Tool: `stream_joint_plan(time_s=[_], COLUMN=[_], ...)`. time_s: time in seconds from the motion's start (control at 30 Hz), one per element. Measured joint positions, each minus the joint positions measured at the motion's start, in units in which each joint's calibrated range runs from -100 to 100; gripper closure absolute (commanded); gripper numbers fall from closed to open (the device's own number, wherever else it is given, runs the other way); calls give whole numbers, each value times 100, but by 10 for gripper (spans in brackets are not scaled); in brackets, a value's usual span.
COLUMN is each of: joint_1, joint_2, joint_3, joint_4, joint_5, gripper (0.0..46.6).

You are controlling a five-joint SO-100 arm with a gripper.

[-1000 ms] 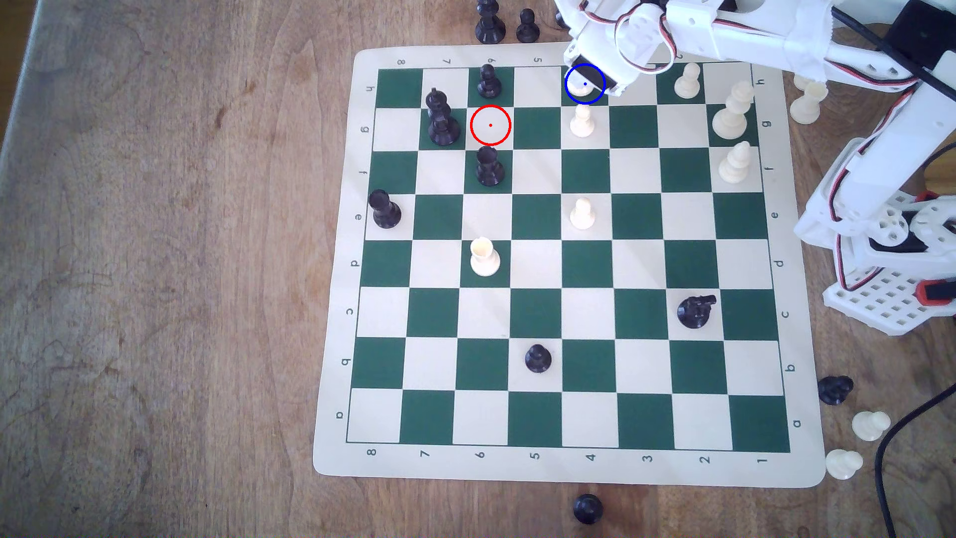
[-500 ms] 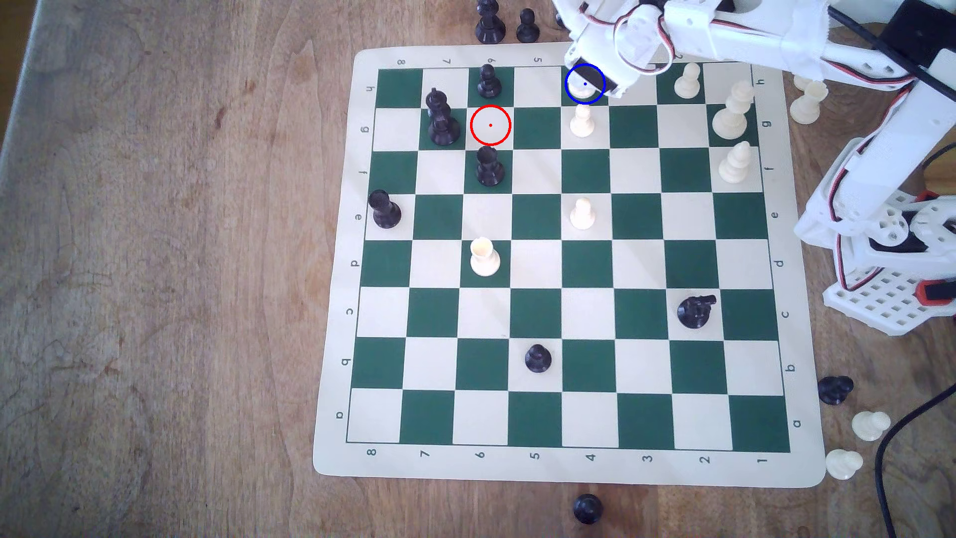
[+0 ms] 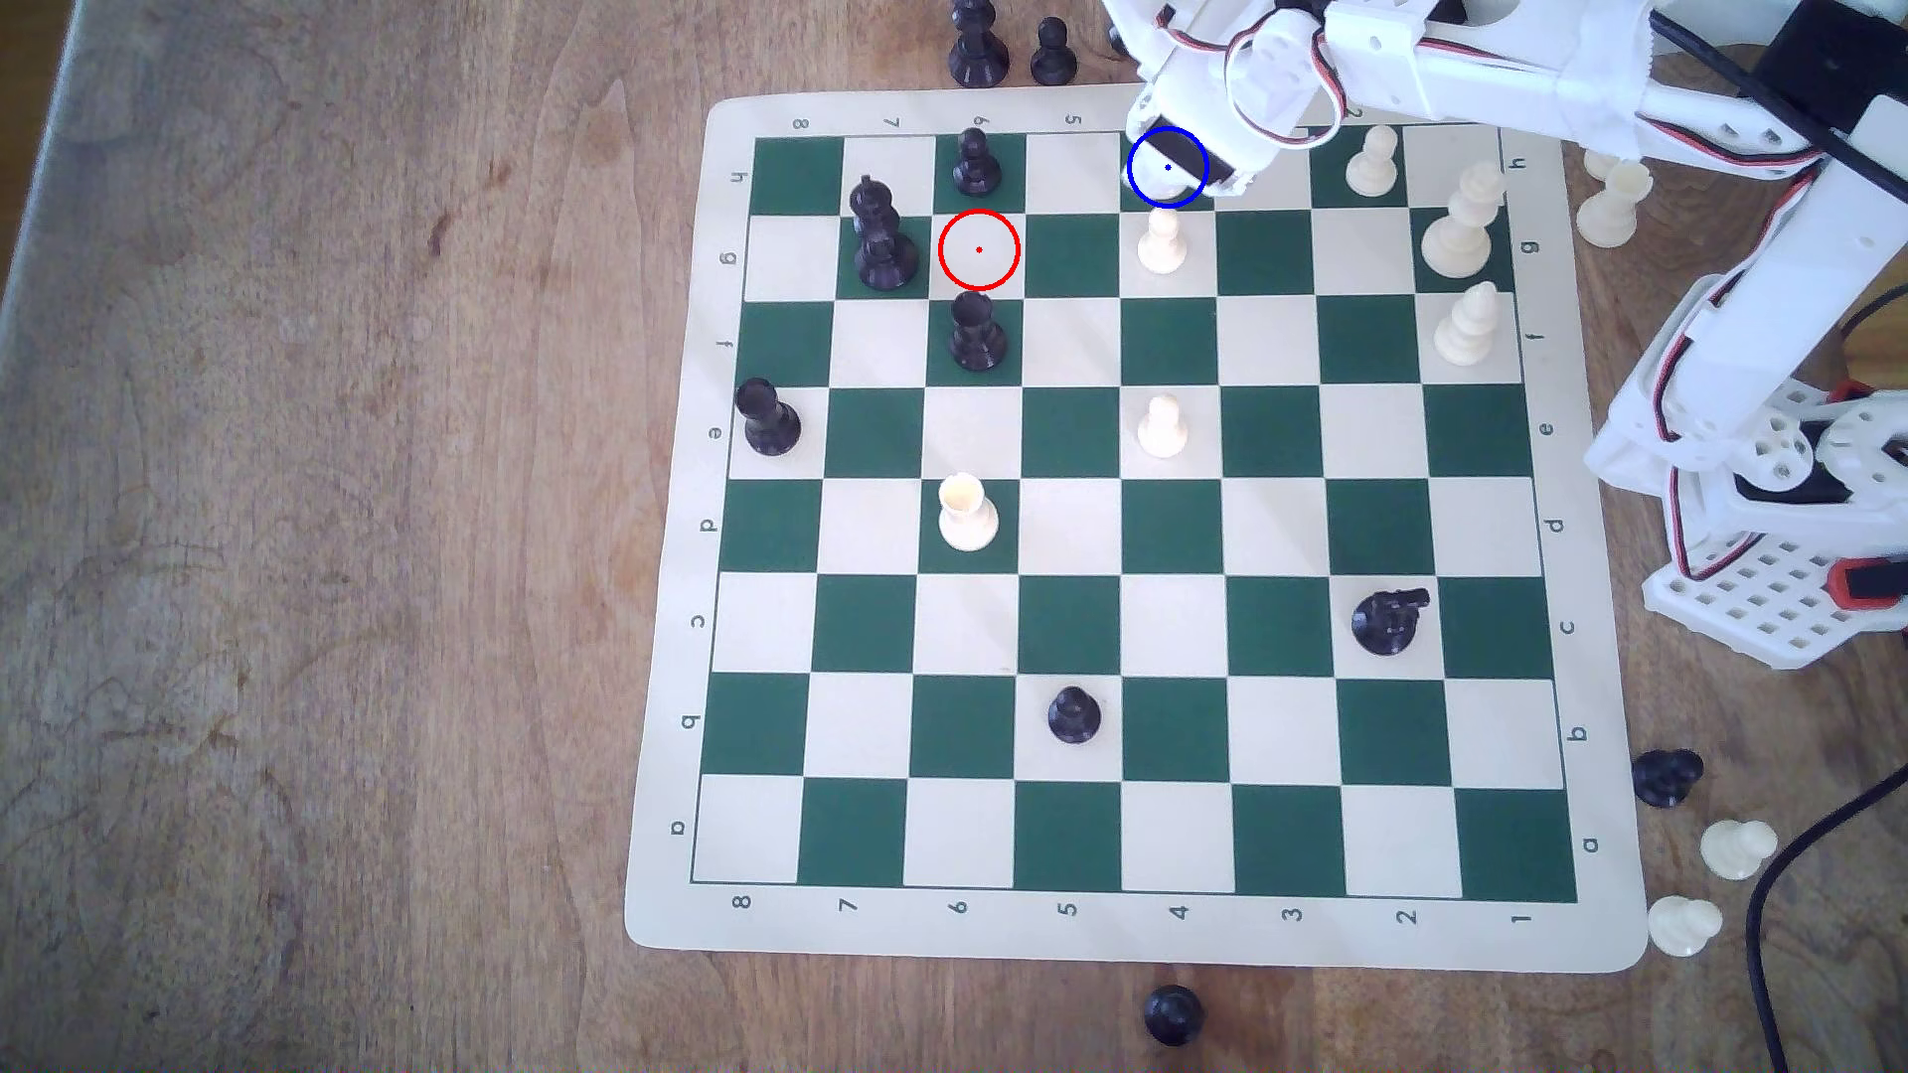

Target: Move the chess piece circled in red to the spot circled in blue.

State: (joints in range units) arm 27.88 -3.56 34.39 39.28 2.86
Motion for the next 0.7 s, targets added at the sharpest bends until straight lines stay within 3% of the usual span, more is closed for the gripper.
stream_joint_plan(time_s=[0.33, 0.57, 0.7], joint_1=[125, 44, -184], joint_2=[0, -134, -821], joint_3=[0, 18, 795], joint_4=[-207, -797, -1697], joint_5=[20, -63, -107], gripper=[283, 290, 296])
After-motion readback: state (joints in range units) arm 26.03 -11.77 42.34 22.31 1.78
